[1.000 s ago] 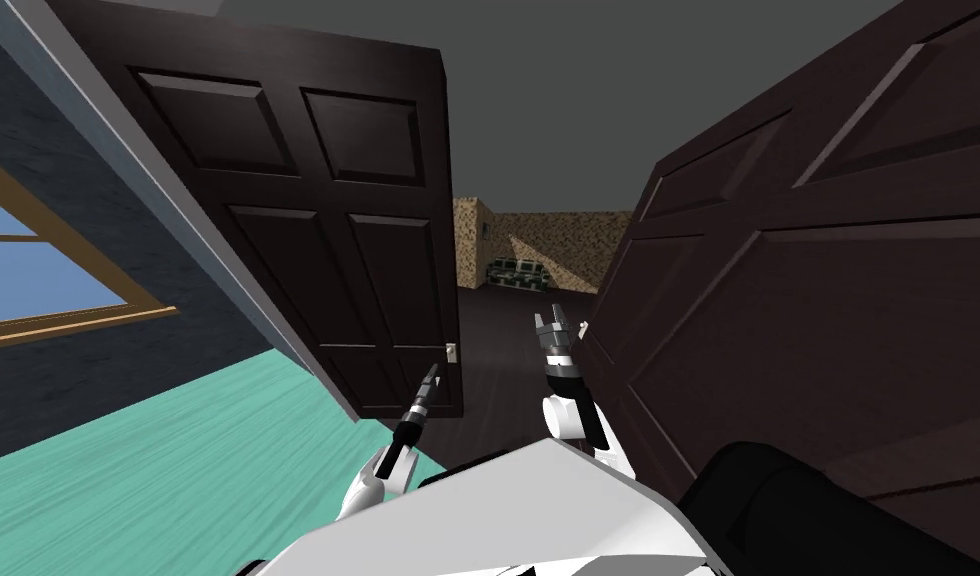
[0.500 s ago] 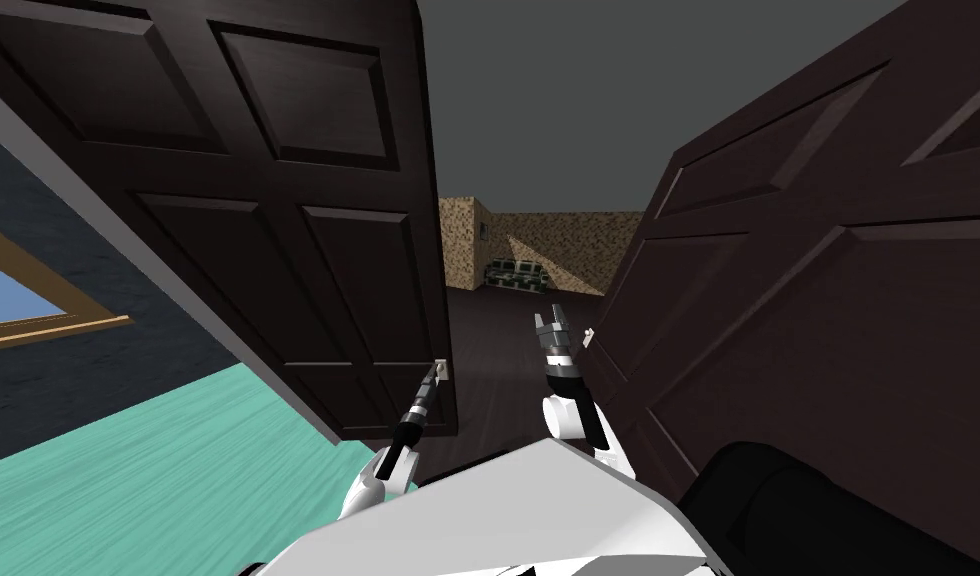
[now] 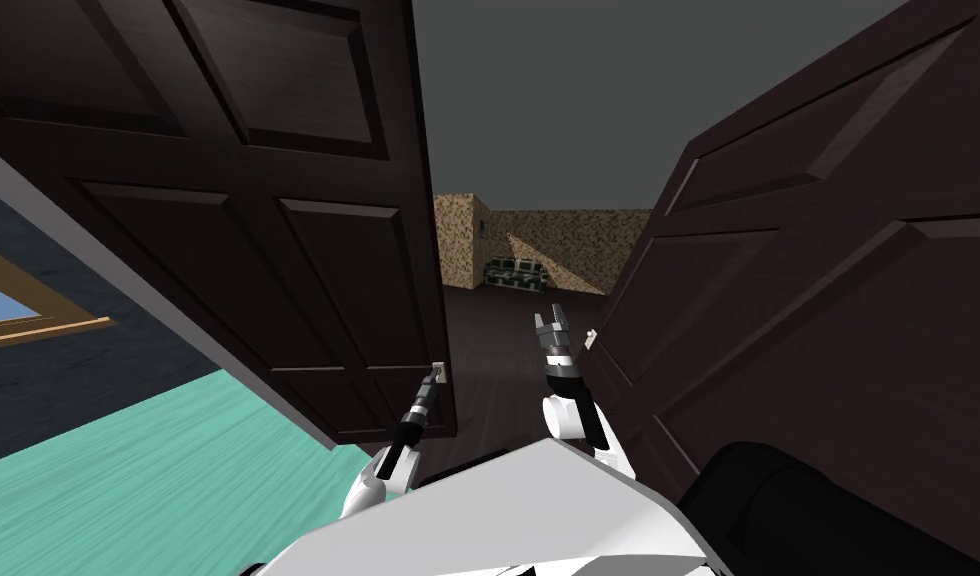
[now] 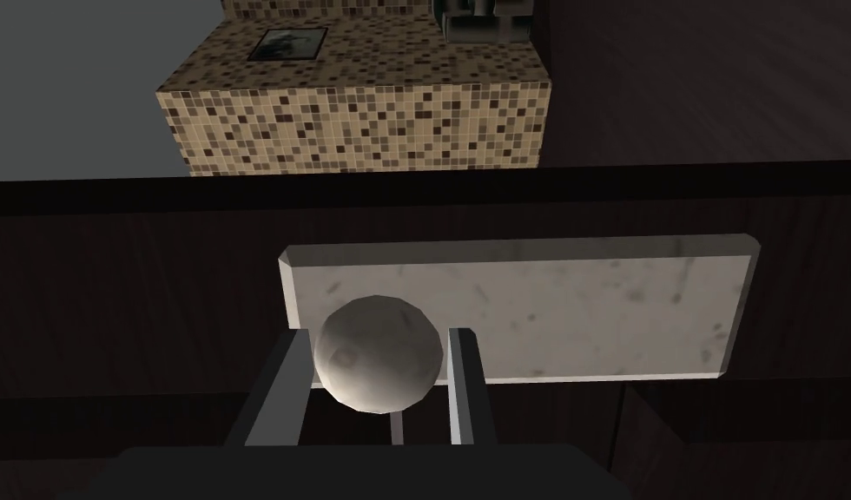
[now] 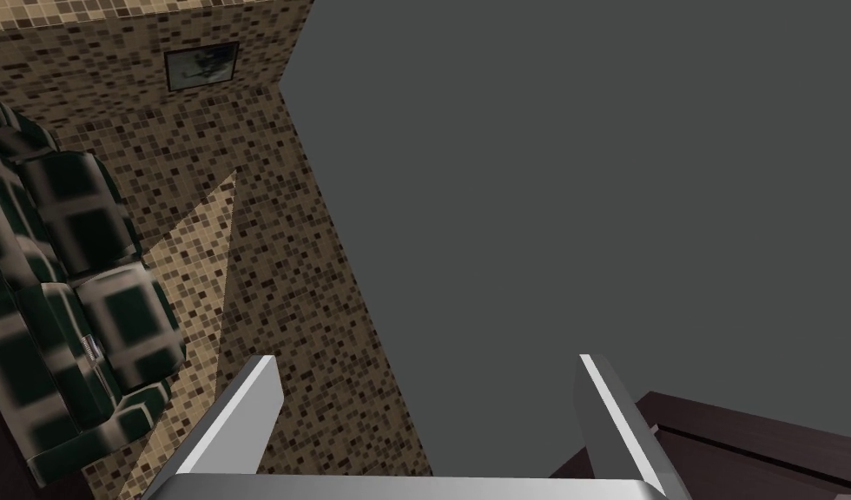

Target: Push the door open

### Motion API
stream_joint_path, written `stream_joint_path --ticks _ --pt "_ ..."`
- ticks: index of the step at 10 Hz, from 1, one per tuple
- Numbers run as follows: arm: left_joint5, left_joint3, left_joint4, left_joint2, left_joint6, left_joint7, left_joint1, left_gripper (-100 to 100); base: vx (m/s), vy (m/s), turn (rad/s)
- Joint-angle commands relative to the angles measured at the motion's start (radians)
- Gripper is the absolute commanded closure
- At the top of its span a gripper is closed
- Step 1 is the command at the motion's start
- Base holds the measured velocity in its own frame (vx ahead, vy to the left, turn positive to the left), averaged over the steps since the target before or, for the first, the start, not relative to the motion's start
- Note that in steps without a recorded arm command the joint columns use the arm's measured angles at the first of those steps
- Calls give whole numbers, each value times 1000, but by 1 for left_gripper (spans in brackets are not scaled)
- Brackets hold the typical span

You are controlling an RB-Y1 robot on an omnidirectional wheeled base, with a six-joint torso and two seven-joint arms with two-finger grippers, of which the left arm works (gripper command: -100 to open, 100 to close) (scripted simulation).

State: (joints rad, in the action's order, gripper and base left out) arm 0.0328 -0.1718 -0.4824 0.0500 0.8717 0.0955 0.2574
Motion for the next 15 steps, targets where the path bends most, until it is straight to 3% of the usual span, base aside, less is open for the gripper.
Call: stream_joint_path --ticks 1,3,9,10,11,13,15 --pt "0 0 0 0 1 1 -1 100 -13 4 2" --pt "0 0 0 0 1 1 -1 100 -4 0 2" --pt "-35 59 3 29 -6 -24 -4 100 167 -77 38" --pt "-35 59 -22 29 -6 -24 -4 100 150 -73 64" --pt "-44 76 4 34 -7 -30 -4 100 142 -82 24" --pt "-58 99 4 40 -9 -39 -5 100 189 -99 78" --pt "-58 99 17 40 -9 -39 -5 100 89 -39 0"
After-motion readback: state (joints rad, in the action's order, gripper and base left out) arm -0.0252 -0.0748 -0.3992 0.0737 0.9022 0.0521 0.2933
